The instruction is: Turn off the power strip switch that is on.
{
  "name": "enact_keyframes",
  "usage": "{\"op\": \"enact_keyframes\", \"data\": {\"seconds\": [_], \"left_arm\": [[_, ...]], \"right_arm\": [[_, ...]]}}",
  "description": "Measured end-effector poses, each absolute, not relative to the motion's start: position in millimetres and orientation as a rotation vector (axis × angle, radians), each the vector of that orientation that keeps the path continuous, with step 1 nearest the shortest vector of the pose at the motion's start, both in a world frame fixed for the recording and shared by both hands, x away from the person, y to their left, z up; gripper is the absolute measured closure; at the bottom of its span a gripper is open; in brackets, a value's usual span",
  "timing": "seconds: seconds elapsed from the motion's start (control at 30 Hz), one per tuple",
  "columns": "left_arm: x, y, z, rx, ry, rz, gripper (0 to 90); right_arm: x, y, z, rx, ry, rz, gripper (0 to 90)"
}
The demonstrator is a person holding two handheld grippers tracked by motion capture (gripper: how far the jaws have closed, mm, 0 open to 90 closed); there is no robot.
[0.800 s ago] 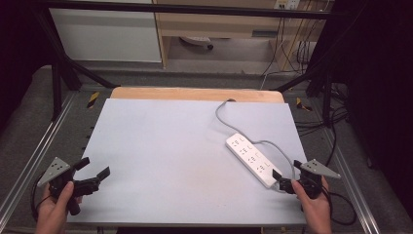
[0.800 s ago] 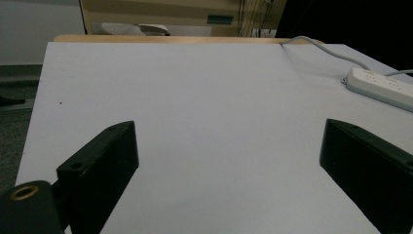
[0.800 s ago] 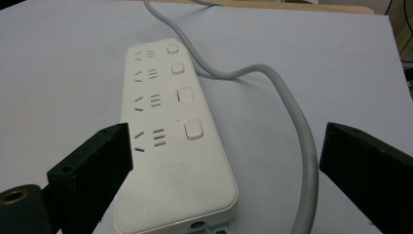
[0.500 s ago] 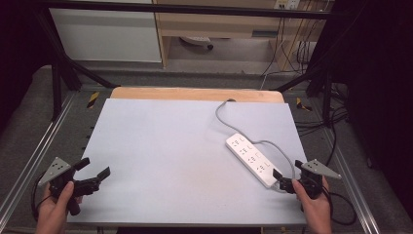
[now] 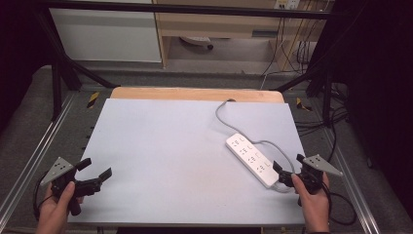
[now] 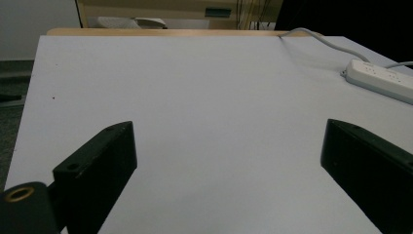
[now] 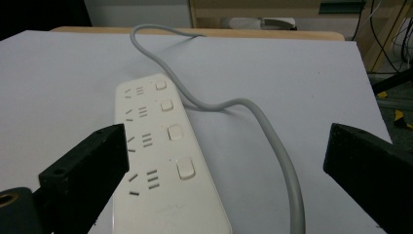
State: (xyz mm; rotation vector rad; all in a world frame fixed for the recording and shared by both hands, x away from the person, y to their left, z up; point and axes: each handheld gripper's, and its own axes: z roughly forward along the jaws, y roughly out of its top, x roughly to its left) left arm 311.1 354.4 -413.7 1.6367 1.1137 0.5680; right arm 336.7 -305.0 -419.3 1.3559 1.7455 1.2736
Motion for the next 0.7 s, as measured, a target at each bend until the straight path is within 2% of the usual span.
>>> {"op": "enact_keyframes", "data": {"seconds": [0.7], "left_arm": [[311.8, 354.1, -414.9, 1.651, 1.119, 0.561, 5.8]], "right_arm": [[364.8, -289.6, -394.8, 1.328, 1.779, 1.266, 2.6]]}}
